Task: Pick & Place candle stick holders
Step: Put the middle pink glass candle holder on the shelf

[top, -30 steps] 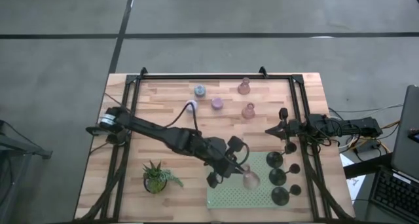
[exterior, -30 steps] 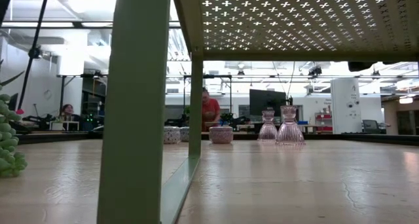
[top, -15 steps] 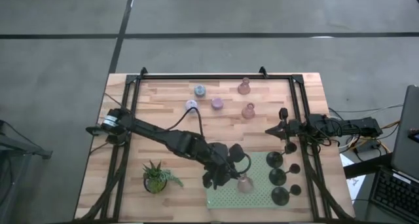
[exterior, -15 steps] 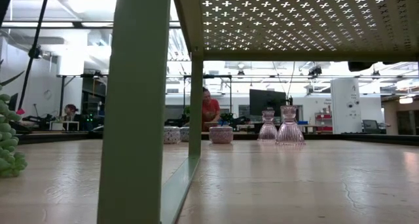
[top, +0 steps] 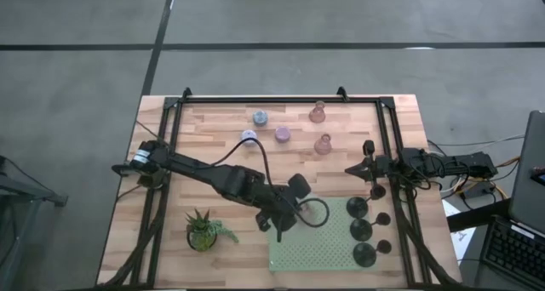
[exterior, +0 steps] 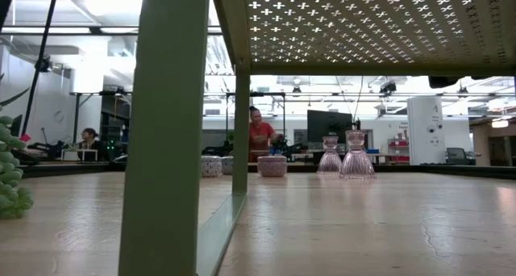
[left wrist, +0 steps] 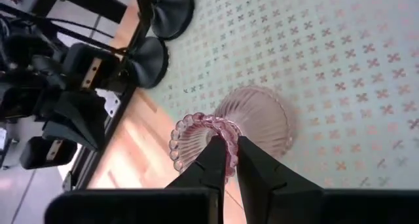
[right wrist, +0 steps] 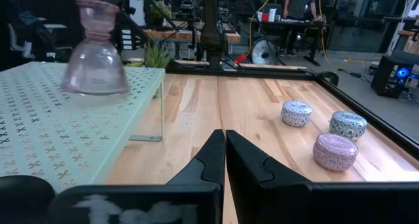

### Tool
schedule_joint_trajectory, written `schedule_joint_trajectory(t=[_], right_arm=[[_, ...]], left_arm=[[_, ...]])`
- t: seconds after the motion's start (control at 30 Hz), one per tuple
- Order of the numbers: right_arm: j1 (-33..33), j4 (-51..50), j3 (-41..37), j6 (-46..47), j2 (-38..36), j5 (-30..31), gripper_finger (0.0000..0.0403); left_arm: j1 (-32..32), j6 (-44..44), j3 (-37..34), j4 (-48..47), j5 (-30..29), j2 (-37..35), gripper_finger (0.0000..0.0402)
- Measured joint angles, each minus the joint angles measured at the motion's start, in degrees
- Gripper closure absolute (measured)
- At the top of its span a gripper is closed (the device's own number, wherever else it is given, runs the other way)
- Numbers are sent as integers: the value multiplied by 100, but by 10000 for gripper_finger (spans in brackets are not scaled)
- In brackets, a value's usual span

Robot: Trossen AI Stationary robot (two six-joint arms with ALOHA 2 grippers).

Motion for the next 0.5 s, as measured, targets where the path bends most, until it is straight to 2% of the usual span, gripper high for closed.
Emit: schedule_joint_trajectory(t=[0.5], right_arm=[[0, -2, 0, 0, 0, 0, 394]], left_arm=[[-138, -33, -2, 33, 118, -4, 372]])
